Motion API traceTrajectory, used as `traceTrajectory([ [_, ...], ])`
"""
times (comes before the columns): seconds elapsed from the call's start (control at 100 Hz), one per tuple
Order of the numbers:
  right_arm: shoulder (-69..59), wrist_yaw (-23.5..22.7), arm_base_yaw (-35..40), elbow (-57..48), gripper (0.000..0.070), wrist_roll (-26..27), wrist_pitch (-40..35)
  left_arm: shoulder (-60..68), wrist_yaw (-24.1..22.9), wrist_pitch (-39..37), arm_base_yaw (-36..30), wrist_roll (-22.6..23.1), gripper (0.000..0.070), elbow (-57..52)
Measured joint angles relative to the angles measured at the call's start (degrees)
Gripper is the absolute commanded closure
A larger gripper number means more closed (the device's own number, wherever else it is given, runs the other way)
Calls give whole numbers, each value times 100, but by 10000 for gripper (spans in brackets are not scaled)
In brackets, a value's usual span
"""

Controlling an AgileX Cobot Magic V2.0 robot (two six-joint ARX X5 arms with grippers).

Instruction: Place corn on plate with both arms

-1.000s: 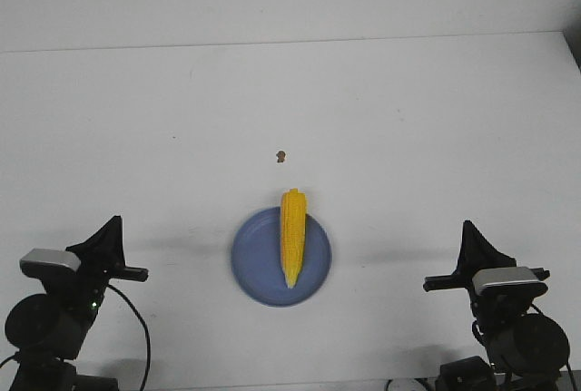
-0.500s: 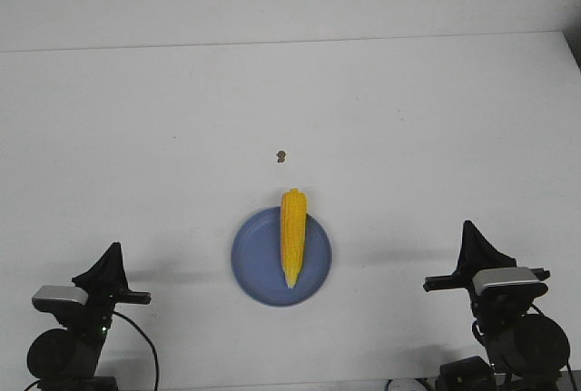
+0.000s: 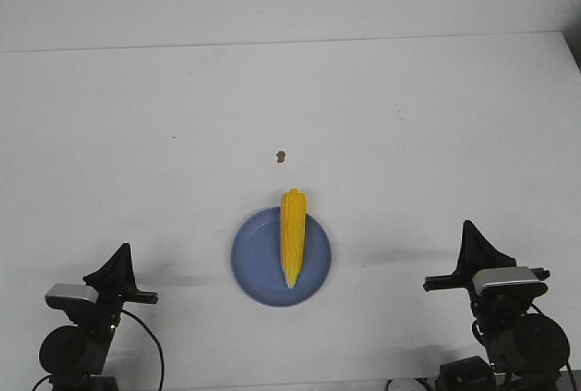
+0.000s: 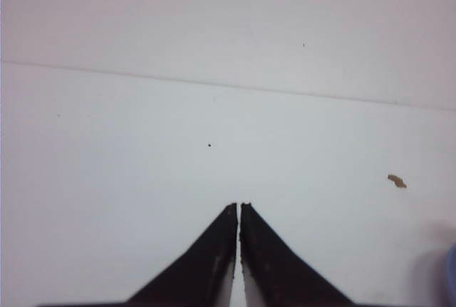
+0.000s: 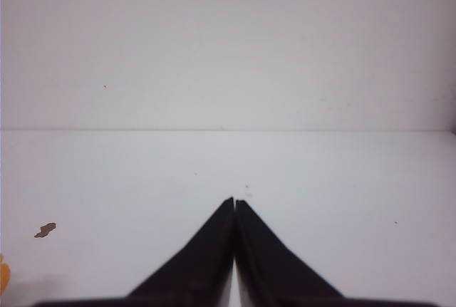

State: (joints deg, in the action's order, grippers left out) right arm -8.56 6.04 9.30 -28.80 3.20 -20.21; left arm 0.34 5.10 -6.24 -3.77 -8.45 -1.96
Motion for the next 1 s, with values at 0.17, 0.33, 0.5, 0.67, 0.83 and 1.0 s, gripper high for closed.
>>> traceTrajectory([
  [0.17, 0, 0, 0, 0, 697, 0, 0, -11, 0, -181, 0, 31, 687, 2],
  [0.33, 0, 0, 0, 0, 697, 0, 0, -9, 24, -216, 0, 87, 687, 2],
  [0.5, 0, 0, 0, 0, 697, 0, 0, -9, 79, -219, 0, 107, 687, 2],
  [0.67, 0, 0, 0, 0, 697, 0, 0, -9, 79, -219, 0, 107, 687, 2],
  [0.83, 0, 0, 0, 0, 697, 0, 0, -9, 79, -219, 0, 107, 687, 2],
  [1.0, 0, 0, 0, 0, 697, 0, 0, -9, 79, -216, 0, 107, 687, 2],
])
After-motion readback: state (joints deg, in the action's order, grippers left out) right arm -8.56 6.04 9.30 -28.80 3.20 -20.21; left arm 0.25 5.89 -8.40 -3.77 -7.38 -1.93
